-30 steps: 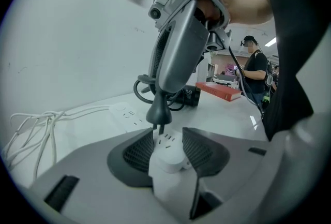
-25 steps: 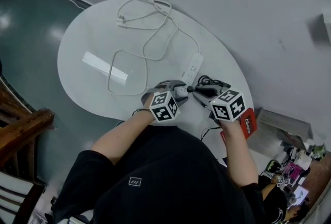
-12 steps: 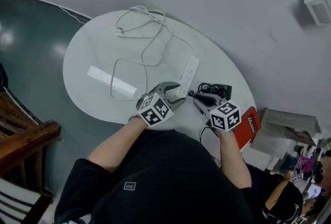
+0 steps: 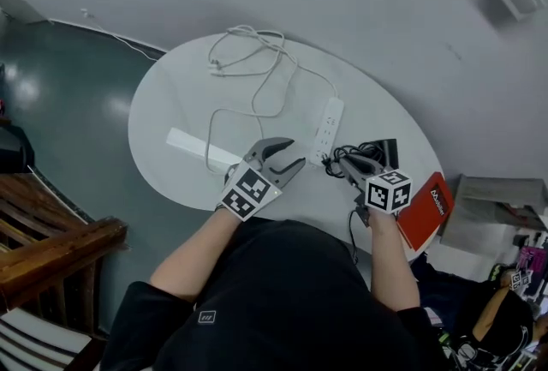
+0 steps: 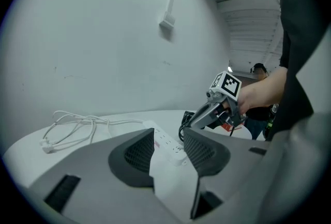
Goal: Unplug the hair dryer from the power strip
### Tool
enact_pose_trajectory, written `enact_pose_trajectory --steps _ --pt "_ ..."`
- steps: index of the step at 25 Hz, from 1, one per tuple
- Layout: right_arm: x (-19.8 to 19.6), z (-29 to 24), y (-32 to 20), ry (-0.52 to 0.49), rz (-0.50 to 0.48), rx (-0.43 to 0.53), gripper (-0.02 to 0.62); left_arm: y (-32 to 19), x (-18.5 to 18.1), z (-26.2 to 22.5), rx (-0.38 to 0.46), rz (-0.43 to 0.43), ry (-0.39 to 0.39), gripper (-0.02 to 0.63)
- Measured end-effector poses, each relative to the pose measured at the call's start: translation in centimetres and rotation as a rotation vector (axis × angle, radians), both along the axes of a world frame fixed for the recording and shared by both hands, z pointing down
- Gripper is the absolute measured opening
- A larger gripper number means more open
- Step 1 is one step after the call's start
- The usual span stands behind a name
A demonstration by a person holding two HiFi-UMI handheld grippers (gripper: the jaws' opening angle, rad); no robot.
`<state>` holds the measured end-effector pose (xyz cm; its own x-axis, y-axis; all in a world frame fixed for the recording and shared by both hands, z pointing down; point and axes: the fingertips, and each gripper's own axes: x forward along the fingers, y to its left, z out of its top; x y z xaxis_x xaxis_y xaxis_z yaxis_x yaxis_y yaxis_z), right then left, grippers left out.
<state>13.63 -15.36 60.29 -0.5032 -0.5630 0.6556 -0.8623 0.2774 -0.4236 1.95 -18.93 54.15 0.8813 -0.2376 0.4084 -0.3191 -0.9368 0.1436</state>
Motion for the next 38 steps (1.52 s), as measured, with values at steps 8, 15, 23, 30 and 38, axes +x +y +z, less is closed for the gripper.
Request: enact_pose_trajectory --steps 8,15,23,30,38 --pt "1.5 -6.0 0.0 -0.057 0.115 0.209 0.066 -1.1 -2.2 -3.5 0.051 -0.055 0.060 0.164" --pt "3.1 -14.4 1.3 -0.257 0.152 0.456 0.060 -1.2 -1.2 -8.2 0.123 -0.098 0.100 0.079" --pt "6.7 -20.9 6.2 -0.309 0.060 0.566 0.043 0.8 2.9 -14.5 0.210 -0.118 0.126 0.044" --pt "11.1 -24.8 9.5 -0.322 0.031 0.634 0.038 4.1 7.2 -18.3 0.208 -0.136 0.140 0.035" --pt "12.9 -28.5 11.0 -0.326 0.110 0.780 0.035 4.1 8.2 -21.0 0.289 -0.176 0.151 0.032"
